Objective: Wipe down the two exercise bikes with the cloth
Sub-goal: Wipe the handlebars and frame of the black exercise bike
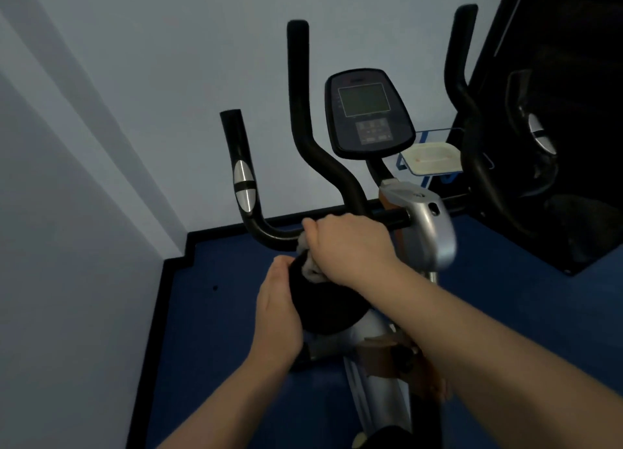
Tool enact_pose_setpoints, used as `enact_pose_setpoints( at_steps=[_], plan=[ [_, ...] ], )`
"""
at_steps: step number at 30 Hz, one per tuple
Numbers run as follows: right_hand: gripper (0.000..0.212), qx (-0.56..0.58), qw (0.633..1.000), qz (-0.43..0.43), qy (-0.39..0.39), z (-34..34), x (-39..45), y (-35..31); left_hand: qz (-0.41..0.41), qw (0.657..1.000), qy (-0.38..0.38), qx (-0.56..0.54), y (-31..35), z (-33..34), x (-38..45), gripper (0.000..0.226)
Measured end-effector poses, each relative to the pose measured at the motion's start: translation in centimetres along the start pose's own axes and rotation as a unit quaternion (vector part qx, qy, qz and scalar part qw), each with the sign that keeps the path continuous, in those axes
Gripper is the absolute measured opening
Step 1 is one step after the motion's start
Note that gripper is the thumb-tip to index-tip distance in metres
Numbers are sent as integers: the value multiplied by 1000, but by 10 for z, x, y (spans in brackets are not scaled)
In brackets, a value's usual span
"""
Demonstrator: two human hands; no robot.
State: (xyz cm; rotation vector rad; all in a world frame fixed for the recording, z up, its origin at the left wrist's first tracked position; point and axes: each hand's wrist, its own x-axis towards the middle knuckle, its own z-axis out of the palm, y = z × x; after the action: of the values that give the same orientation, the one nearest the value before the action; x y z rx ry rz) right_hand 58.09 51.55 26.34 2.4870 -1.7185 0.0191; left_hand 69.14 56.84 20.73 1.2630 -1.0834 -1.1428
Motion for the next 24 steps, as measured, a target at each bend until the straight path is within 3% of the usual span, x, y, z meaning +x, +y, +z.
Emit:
enact_pose_setpoints(
  at_steps=[5, 10, 13, 16, 18, 21, 24],
  plan=[
    [28, 77, 989, 106, 66, 15, -51, 6, -19, 1000, -10, -13, -5, -2, 1, 48],
    [29, -13, 999, 19, 30, 1, -10, 0, 5, 999, -20, -43, -2, 0, 2, 51],
    [15, 14, 993, 76, 85, -2, -35, -2, 12, 999, -20, -33, -3, -1, 0, 50],
    [36, 133, 974, 146, 107, 13, -66, 4, 5, 999, -31, -12, -4, -3, 1, 52],
    [40, 117, 975, 140, 124, 21, -61, 6, -1, 999, -36, 0, -3, -4, 3, 52],
    [18, 80, 984, 98, 127, 13, -37, 3, 6, 998, -55, 21, 1, -8, 5, 47],
    [17, 172, 968, 135, 125, 15, -50, -1, 45, 986, -125, 103, 8, -20, 11, 50]
  ],
)
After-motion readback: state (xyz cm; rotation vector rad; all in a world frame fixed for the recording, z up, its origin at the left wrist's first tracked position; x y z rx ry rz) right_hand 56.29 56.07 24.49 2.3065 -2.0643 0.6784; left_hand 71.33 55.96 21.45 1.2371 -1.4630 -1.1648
